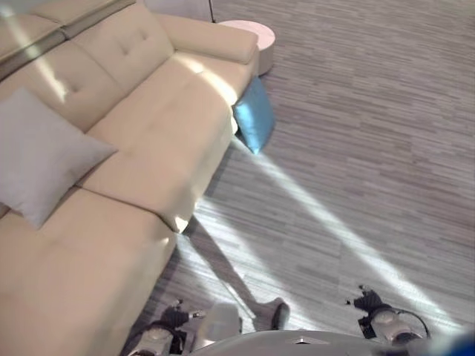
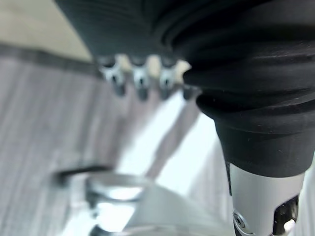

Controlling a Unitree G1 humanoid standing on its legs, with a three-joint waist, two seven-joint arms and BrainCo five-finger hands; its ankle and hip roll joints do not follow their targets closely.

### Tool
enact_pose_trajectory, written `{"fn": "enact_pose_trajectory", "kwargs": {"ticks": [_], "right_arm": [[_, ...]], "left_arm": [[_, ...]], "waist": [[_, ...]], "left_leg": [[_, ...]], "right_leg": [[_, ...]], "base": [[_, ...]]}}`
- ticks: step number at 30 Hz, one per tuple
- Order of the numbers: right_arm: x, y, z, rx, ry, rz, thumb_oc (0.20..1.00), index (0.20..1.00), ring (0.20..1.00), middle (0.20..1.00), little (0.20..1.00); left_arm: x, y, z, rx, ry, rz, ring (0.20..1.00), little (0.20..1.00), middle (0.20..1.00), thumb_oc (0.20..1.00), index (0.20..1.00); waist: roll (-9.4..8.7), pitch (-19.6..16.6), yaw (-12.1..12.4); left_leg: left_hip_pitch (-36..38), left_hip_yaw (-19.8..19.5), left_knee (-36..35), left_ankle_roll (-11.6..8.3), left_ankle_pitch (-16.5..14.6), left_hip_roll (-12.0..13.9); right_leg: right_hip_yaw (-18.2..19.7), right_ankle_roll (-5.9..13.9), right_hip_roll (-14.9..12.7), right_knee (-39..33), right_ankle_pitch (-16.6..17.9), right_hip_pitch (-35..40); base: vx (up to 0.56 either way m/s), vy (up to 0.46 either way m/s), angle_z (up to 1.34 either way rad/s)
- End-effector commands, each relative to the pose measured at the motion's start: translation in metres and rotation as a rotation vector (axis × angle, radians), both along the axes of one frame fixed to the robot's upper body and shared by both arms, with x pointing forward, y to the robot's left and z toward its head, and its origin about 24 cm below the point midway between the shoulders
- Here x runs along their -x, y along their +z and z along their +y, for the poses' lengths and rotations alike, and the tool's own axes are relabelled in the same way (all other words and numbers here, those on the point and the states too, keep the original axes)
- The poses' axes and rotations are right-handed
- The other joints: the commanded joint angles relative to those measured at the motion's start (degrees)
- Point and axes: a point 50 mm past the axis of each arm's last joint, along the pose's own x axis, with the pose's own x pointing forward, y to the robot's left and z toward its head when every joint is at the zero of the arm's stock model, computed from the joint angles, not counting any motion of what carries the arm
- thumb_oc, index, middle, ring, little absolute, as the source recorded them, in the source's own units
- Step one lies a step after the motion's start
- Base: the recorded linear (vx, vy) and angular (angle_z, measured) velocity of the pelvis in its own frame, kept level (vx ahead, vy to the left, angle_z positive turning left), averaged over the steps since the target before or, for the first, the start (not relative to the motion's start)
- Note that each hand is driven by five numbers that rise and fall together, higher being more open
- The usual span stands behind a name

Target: Pick up all the scattered cushions and arrange them neatly on the sofa.

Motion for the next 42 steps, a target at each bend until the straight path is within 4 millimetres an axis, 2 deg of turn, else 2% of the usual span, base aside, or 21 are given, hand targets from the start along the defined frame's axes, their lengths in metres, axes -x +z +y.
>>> {"fn": "enact_pose_trajectory", "kwargs": {"ticks": [1,2,5,7,11,14,17,19,23,27,28,29,30,32,34,35,36,38,39,40,42], "right_arm": [[0.01,0.004,-0.026,0.062,-0.05,0.002,1.0,1.0,1.0,1.0,1.0],[0.009,0.005,-0.025,0.062,-0.045,0.0,1.0,1.0,1.0,1.0,1.0],[0.008,0.004,-0.021,0.054,-0.042,-0.004,1.0,1.0,1.0,1.0,1.0],[0.01,0.001,-0.018,0.051,-0.015,0.017,1.0,1.0,1.0,1.0,1.0],[0.007,0.001,-0.014,0.048,0.013,0.021,1.0,1.0,1.0,1.0,1.0],[0.0,0.003,-0.011,0.037,0.011,-0.004,1.0,1.0,1.0,1.0,1.0],[0.001,0.002,-0.009,0.031,0.02,0.006,1.0,1.0,1.0,1.0,1.0],[0.002,0.002,-0.009,0.035,0.025,0.013,1.0,1.0,1.0,1.0,1.0],[0.003,0.002,-0.01,0.041,0.035,0.019,1.0,1.0,1.0,1.0,1.0],[0.007,0.0,-0.008,0.034,0.041,0.033,1.0,1.0,1.0,1.0,1.0],[0.011,-0.001,-0.008,0.033,0.042,0.042,1.0,1.0,1.0,1.0,1.0],[0.013,-0.002,-0.009,0.039,0.048,0.051,1.0,1.0,1.0,1.0,1.0],[0.012,-0.002,-0.009,0.038,0.043,0.046,1.0,1.0,1.0,1.0,1.0],[0.004,0.002,-0.01,0.032,0.008,-0.004,1.0,1.0,1.0,1.0,1.0],[0.003,0.004,-0.013,0.036,-0.019,-0.025,1.0,1.0,1.0,1.0,1.0],[0.003,0.004,-0.014,0.036,-0.019,-0.025,1.0,1.0,1.0,1.0,1.0],[0.002,0.004,-0.014,0.034,-0.024,-0.025,1.0,1.0,1.0,1.0,1.0],[0.002,0.005,-0.016,0.041,-0.028,-0.03,1.0,1.0,1.0,1.0,1.0],[0.003,0.005,-0.017,0.042,-0.027,-0.028,1.0,1.0,1.0,1.0,1.0],[0.004,0.005,-0.018,0.045,-0.031,-0.026,1.0,1.0,1.0,1.0,1.0],[0.003,0.005,-0.018,0.044,-0.031,-0.029,1.0,1.0,1.0,1.0,1.0]], "left_arm": [[-0.015,0.004,0.002,-0.016,-0.04,-0.025,1.0,1.0,1.0,1.0,1.0],[-0.014,0.004,0.004,-0.019,-0.037,-0.026,1.0,1.0,1.0,1.0,1.0],[-0.012,0.004,0.006,-0.022,-0.028,-0.022,1.0,1.0,1.0,1.0,1.0],[-0.004,0.004,0.011,-0.026,-0.007,-0.004,1.0,1.0,1.0,1.0,1.0],[0.0,0.004,0.017,-0.036,0.009,0.01,1.0,1.0,1.0,1.0,1.0],[-0.004,0.007,0.021,-0.047,0.008,-0.004,1.0,1.0,1.0,1.0,1.0],[-0.004,0.008,0.025,-0.056,0.023,-0.014,1.0,1.0,1.0,1.0,1.0],[-0.002,0.007,0.024,-0.052,0.027,-0.007,1.0,1.0,1.0,1.0,1.0],[0.005,0.005,0.024,-0.052,0.043,0.009,1.0,1.0,1.0,1.0,1.0],[0.017,0.002,0.024,-0.053,0.063,0.043,1.0,1.0,1.0,1.0,1.0],[0.021,0.001,0.023,-0.053,0.063,0.057,1.0,1.0,1.0,1.0,1.0],[0.024,0.0,0.021,-0.049,0.061,0.07,1.0,1.0,1.0,1.0,1.0],[0.023,0.0,0.021,-0.046,0.06,0.068,1.0,1.0,1.0,1.0,1.0],[0.01,0.002,0.018,-0.044,0.039,0.04,1.0,1.0,1.0,1.0,1.0],[-0.004,0.005,0.017,-0.044,0.026,-0.003,1.0,1.0,1.0,1.0,1.0],[-0.004,0.005,0.017,-0.044,0.026,-0.003,1.0,1.0,1.0,1.0,1.0],[-0.01,0.006,0.015,-0.036,0.024,-0.022,1.0,1.0,1.0,1.0,1.0],[-0.01,0.005,0.011,-0.029,0.008,-0.02,1.0,1.0,1.0,1.0,1.0],[-0.011,0.005,0.01,-0.028,0.004,-0.02,1.0,1.0,1.0,1.0,1.0],[-0.011,0.005,0.009,-0.024,0.003,-0.024,1.0,1.0,1.0,1.0,1.0],[-0.01,0.005,0.01,-0.024,0.006,-0.023,1.0,1.0,1.0,1.0,1.0]], "waist": [[1.81,1.14,-0.26],[2.45,0.93,0.53],[2.94,1.04,1.91],[2.63,-0.04,2.86],[2.28,-0.88,4.23],[3.34,-0.3,3.34],[4.57,0.08,2.75],[4.97,0.22,2.24],[5.16,0.8,1.15],[4.1,0.38,0.73],[3.9,-0.11,0.63],[3.99,-0.69,0.64],[3.81,-0.72,0.55],[3.35,0.44,0.15],[1.51,2.24,0.45],[1.74,2.41,0.61],[1.16,2.36,0.85],[1.13,2.16,0.89],[1.32,1.91,1.06],[2.16,1.18,1.19],[2.52,0.99,1.64]], "left_leg": [[6.52,-1.8,-19.62,-0.78,6.33,0.21],[4.06,-1.95,-23.2,-1.09,9.99,-1.31],[1.39,-1.72,-25.54,-1.5,13.99,-2.3],[2.97,-2.85,-25.41,-0.32,12.77,-2.58],[6.62,-3.5,-25.76,1.55,10.09,-3.17],[9.58,-3.82,-25.75,3.22,8.27,-3.18],[12.98,-4.81,-26.59,4.3,6.84,-2.95],[15.41,-5.83,-28.06,4.14,5.89,-2.84],[19.0,-7.5,-29.58,2.99,4.21,-2.0],[22.03,-9.52,-30.11,1.48,1.57,-0.57],[22.6,-9.97,-30.05,1.0,1.15,0.31],[23.05,-10.7,-28.94,-0.64,1.01,2.88],[22.07,-11.02,-27.54,-1.39,2.28,3.48],[16.32,-10.2,-18.75,-3.37,7.38,4.68],[10.42,-5.94,-9.79,-1.97,8.7,5.65],[10.55,-5.87,-9.41,-2.02,8.31,5.9],[8.6,-5.08,-10.79,-1.11,6.05,3.57],[6.94,-2.89,-14.53,-0.82,3.97,2.03],[6.44,-2.18,-16.66,-0.76,4.45,1.17],[5.09,-1.26,-21.4,-1.04,7.83,-0.25],[3.39,-0.1,-22.99,-1.39,10.47,-1.29]], "right_leg": [[-3.39,13.33,-4.1,1.34,-0.16,1.33],[-2.78,13.2,-2.34,0.78,-1.18,2.86],[-1.82,12.83,-0.69,0.89,-3.05,5.44],[-1.2,12.96,-0.62,3.39,-4.87,6.15],[-2.33,15.45,-3.61,13.64,-4.98,4.2],[-3.11,17.31,-6.18,25.85,-0.77,-1.66],[-4.09,16.28,-7.07,29.03,0.68,-5.52],[-4.98,15.37,-7.5,22.15,-0.4,-7.0],[-2.74,16.44,-8.63,10.12,3.94,-10.01],[-1.37,17.25,-9.51,5.85,6.7,-9.6],[-1.6,16.9,-9.44,6.3,6.72,-9.36],[-2.17,16.39,-8.34,6.79,5.7,-8.36],[-2.46,16.05,-8.11,6.84,5.11,-8.06],[-3.17,14.46,-7.24,6.33,3.69,-6.42],[-4.44,12.69,-6.37,3.68,2.39,-2.83],[-4.34,12.65,-6.11,3.62,2.36,-2.58],[-4.44,12.92,-5.76,2.26,1.65,-0.83],[-5.12,13.28,-5.49,1.53,0.44,0.66],[-5.0,13.35,-5.03,1.34,-0.07,1.3],[-5.4,13.23,-3.91,1.11,-1.3,2.35],[-4.96,13.12,-2.81,1.02,-2.41,4.12]], "base": [[0.35,0.041,-0.1],[0.26,0.048,-0.08],[0.32,0.099,-0.29],[0.37,0.189,-0.58],[0.23,0.175,-0.49],[0.18,0.179,-0.08],[0.27,0.103,0.2],[0.29,-0.028,0.32],[0.29,-0.113,0.12],[0.35,-0.176,0.48],[0.5,-0.303,0.54],[0.45,-0.311,0.63],[0.37,-0.321,0.78],[0.15,-0.223,0.63],[0.19,-0.28,0.15],[0.31,-0.253,0.19],[0.28,-0.102,0.08],[0.31,-0.06,0.05],[0.32,0.033,0.12],[0.32,0.06,0.07],[0.3,0.085,0.05]]}}
